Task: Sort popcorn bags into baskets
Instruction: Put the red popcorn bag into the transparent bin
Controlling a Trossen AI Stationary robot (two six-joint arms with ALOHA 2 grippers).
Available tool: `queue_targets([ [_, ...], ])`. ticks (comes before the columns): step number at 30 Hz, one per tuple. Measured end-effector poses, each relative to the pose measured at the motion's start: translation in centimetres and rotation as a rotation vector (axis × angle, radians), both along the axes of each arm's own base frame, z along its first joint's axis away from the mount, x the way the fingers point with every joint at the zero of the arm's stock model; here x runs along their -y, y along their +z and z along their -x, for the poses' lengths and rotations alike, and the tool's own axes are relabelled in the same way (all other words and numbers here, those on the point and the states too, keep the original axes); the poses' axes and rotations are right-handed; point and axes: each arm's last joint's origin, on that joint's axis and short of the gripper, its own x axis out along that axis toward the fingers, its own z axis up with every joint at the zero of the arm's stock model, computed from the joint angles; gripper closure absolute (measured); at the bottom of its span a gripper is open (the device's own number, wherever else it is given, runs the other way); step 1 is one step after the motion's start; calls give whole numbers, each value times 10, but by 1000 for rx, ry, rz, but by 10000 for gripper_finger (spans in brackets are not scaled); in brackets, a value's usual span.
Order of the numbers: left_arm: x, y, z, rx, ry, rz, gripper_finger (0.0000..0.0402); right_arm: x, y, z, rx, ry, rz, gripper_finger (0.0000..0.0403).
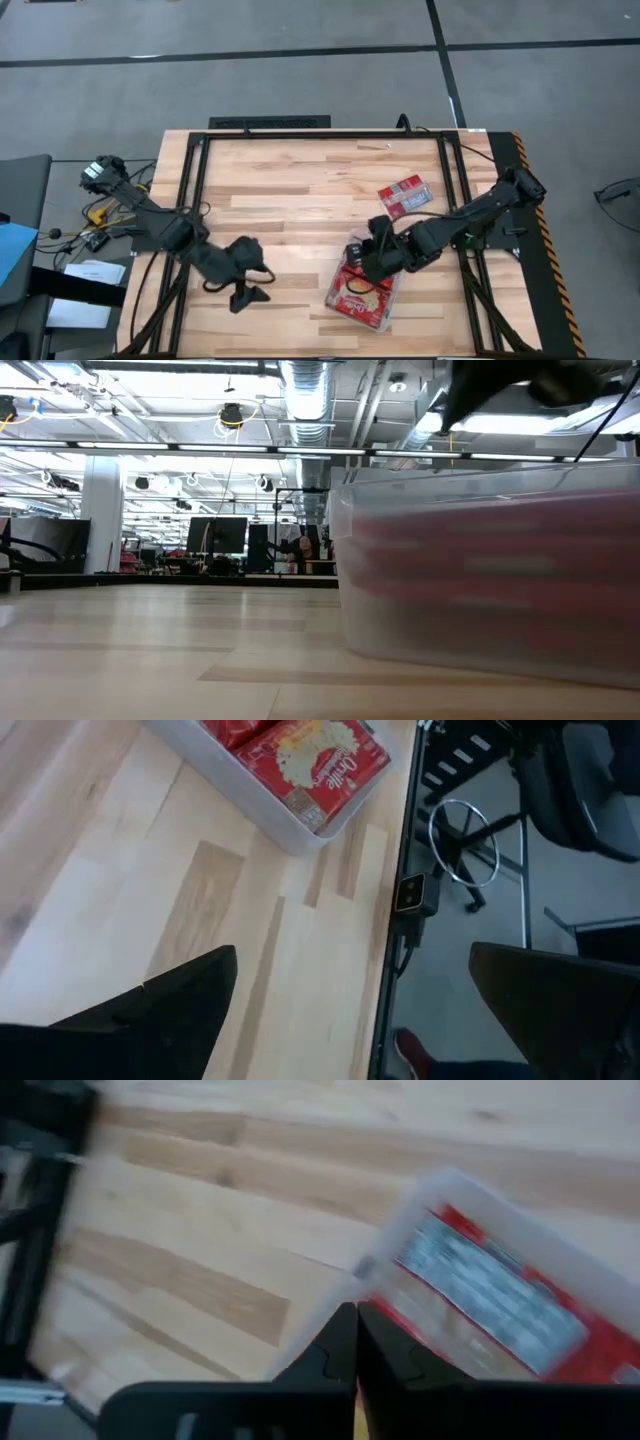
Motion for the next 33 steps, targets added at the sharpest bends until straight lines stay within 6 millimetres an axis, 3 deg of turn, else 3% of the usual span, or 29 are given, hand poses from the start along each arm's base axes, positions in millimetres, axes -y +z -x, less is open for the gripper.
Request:
queue_targets([
  [8,34,-12,7,-41,43,107,13,-13,-6,25,-91,-141,-38,373],
  [14,55,-13,-1,5,-90,202,13,-16,-7,32,-144,-143,-38,390],
  [23,43,3,0,48,-281,207,13,2,2,19,-142,-229,-135,360],
  [28,20,28,25,107,-359,192,13,15,16,10,-100,-294,-154,371],
  [33,-14,51,58,176,-270,140,13,28,22,4,-72,-339,-165,391],
])
